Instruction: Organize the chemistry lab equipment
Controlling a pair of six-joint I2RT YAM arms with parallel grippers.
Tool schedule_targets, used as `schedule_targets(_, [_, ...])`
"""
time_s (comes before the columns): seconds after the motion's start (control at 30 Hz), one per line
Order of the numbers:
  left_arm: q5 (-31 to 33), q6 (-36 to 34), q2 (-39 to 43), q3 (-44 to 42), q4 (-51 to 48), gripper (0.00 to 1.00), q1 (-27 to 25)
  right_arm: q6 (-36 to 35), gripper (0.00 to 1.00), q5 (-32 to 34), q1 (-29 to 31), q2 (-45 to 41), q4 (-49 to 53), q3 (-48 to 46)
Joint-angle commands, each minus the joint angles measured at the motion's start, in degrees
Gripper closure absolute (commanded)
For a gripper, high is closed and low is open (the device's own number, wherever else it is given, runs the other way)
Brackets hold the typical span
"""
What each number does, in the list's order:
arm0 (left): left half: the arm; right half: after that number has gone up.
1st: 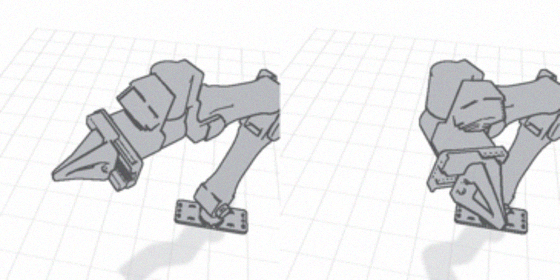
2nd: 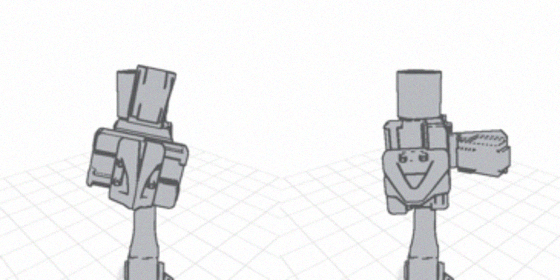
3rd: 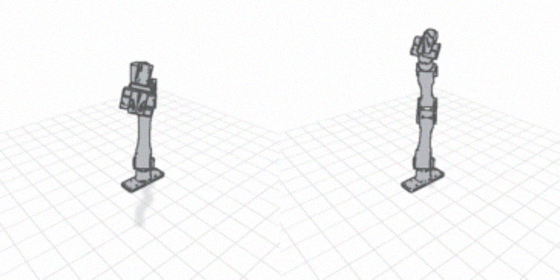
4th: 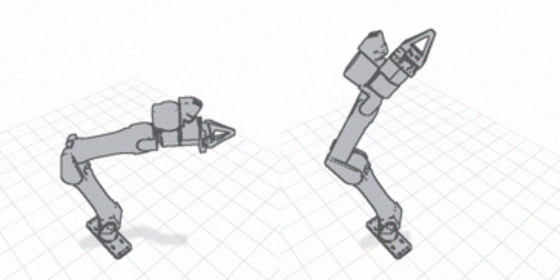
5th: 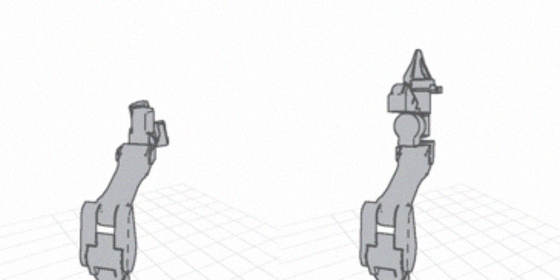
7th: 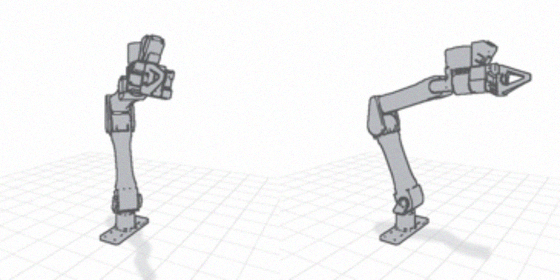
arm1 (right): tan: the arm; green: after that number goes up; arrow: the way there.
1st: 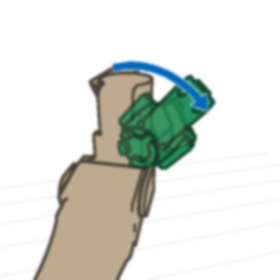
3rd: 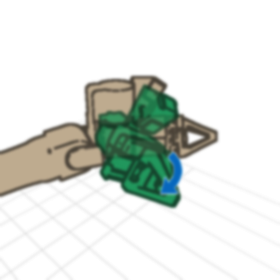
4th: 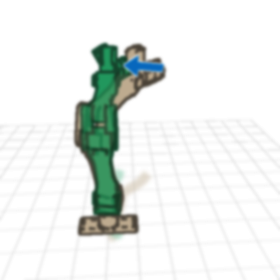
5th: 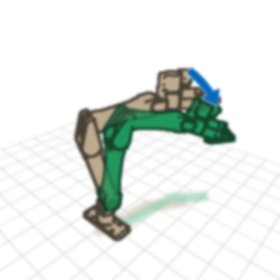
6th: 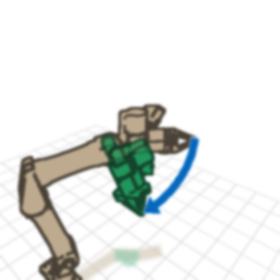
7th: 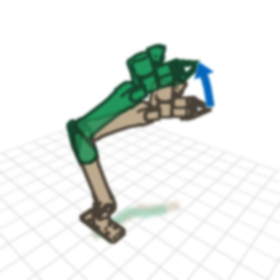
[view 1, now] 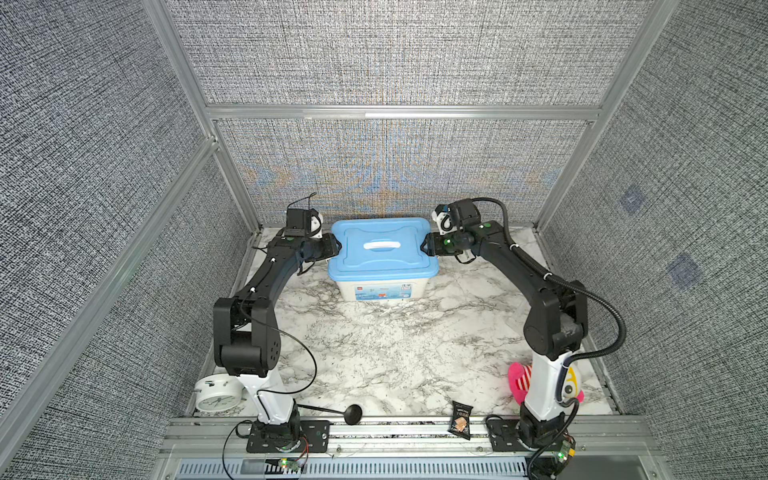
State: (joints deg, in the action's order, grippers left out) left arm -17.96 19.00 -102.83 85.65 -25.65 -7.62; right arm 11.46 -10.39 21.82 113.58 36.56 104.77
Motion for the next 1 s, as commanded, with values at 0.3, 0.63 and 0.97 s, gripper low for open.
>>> schedule_targets(0.3, [-1.5,-2.0,-1.0,1.8,-3.6,0.48,-2.1,-4.3,0.45,14.6,4.3,2.9,12.2,6.1])
schedule_targets(0.63, [5.7,0.8,6.6,1.6,-6.4,0.29,-1.9,-5.2,0.22,18.0,4.0,-7.6,0.4,-2.2])
schedule_targets(0.97, [20.2,2.4,24.2,-12.9,0.6,0.01,-2.0,-4.9,0.01,29.5,3.8,-30.0,-26.2,-29.4])
